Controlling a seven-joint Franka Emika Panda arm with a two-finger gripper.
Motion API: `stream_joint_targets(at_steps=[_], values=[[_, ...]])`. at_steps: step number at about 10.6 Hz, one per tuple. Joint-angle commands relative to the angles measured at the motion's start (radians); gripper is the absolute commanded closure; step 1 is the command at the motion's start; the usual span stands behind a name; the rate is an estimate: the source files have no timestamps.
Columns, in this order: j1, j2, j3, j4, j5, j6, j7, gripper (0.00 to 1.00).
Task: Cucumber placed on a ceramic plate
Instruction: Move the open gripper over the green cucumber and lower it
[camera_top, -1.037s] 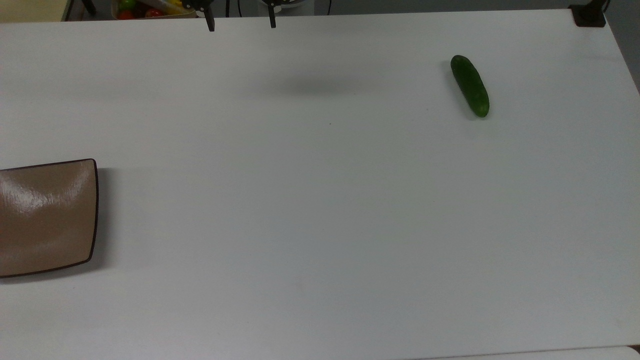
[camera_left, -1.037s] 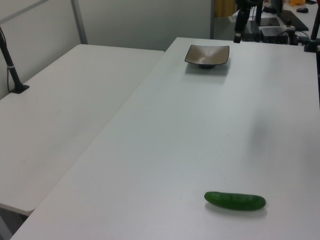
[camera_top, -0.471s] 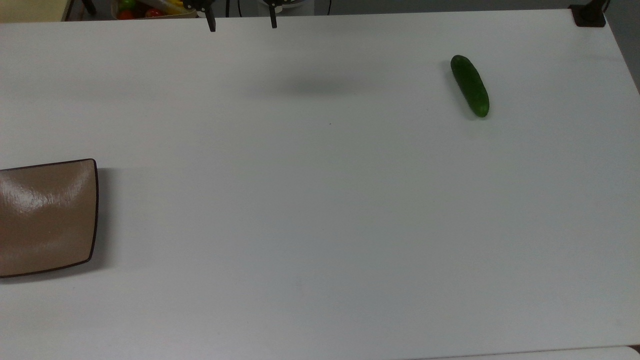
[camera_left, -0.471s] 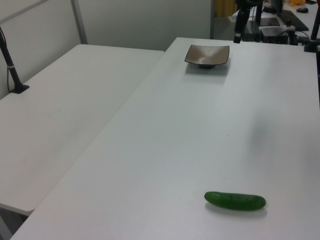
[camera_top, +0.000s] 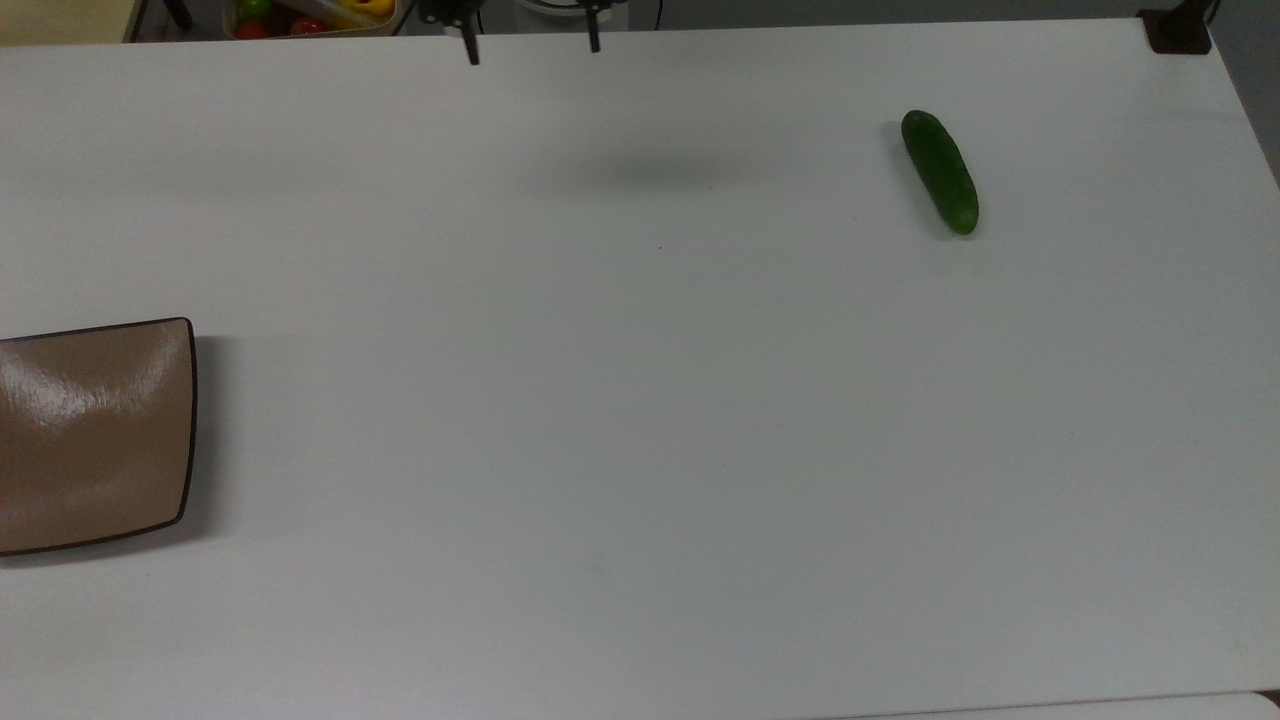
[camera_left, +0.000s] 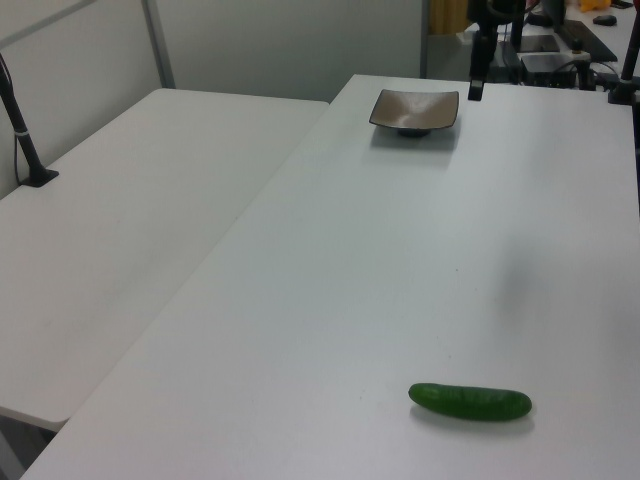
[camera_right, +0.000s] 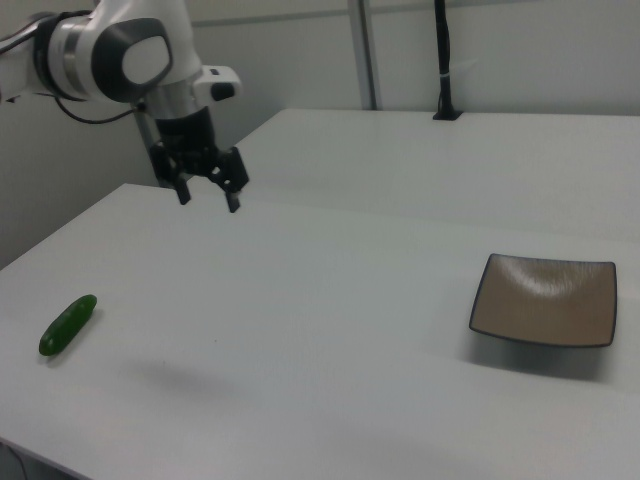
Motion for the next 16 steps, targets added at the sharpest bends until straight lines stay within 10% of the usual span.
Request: stream_joint_targets(at_steps=[1, 11, 16], values=[[0.125, 0.001, 0.058, 0.009, 0.009, -0.026, 0.210, 0.00], [0.318, 0.251, 0.327, -0.003, 0.002, 0.178, 0.605, 0.00], [0.379, 0.395, 0.345, -0.063, -0.107, 0.350, 0.721, 0.00]])
